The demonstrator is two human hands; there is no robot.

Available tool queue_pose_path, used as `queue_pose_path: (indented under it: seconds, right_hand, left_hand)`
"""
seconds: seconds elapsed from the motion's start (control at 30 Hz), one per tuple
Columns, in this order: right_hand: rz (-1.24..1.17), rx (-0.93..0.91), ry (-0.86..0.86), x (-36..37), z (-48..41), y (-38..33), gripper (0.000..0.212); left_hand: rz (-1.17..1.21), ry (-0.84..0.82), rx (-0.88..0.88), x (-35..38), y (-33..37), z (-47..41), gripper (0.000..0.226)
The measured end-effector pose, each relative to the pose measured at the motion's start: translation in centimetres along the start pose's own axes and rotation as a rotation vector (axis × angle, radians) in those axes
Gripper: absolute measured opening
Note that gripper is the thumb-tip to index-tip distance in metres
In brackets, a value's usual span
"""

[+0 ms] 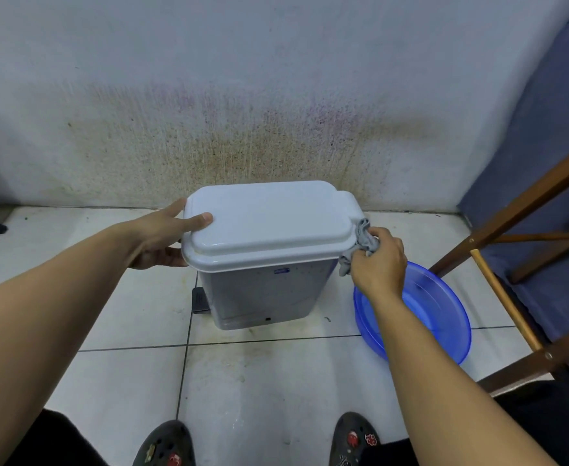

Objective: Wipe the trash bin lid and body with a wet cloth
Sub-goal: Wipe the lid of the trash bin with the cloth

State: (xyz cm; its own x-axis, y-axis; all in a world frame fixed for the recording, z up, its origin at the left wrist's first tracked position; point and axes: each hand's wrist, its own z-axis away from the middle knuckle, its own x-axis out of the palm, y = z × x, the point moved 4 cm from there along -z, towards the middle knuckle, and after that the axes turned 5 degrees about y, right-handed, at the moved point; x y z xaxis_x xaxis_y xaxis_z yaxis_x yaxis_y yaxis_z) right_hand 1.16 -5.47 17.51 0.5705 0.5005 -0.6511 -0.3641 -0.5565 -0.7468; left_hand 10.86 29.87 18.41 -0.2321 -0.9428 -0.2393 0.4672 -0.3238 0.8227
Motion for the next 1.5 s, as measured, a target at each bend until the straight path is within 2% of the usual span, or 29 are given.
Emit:
queue_pose_path:
  seconds: [0.07,0.23,0.4,0.53,0.6,0.8,0.87,1.0,1.07,1.23,1.5]
  right_hand:
    - [-0.031,0.035,-0.004,0.8,1.2,-0.2,0.032]
    - [-0.169,0.128,0.04,2.6,4.7,-0.6,0.034]
    - [-0.236,-0.001,0.023,4.8,8.8,-2.6,0.029]
    - [-0.274,-0.038,0.016,7.2,12.1,-4.2,0.029]
    - [-0.254,-0.103,-0.022,8.3,13.8,-5.2,0.034]
    - [-0.048,-0.458,-0.104,9.2,15.9,-6.2,0.043]
    - [-0.021,-0.427,-0.036,7.8,14.5,-4.4,0.045]
    - [-0.046,-0.18,0.151,4.3,9.8,0.0,0.049]
    - [-0.028,-0.165,0.168,4.0,9.2,0.0,0.047]
    - [-0.02,-0.373,0.013,7.2,13.2,-3.2,0.047]
    - [-0.039,-0.494,-0.135,12.0,18.6,-8.7,0.037]
  left_hand:
    - [-0.002,-0.009,-0.003,0.0,0.0,-0.1,0.049]
    - [-0.006,-0.028,-0.003,-0.1,0.0,-0.4,0.048]
    - [-0.005,-0.046,0.009,-0.1,-0.2,-0.7,0.048]
    - [-0.01,-0.052,0.018,-0.2,-0.3,-0.9,0.049]
    - [-0.016,-0.057,0.024,-0.1,-0.3,-0.9,0.049]
    - [0.003,-0.039,0.03,-0.1,-0.4,-0.7,0.048]
    - [0.008,-0.036,0.025,-0.2,-0.3,-0.5,0.051]
    - [0.013,-0.04,0.011,-0.2,-0.2,-0.3,0.055]
    - [0.011,-0.042,0.008,-0.1,-0.2,-0.3,0.056]
    - [0.008,-0.04,0.001,-0.1,-0.2,-0.5,0.06]
    - [0.006,-0.032,0.014,0.1,-0.4,-0.7,0.057]
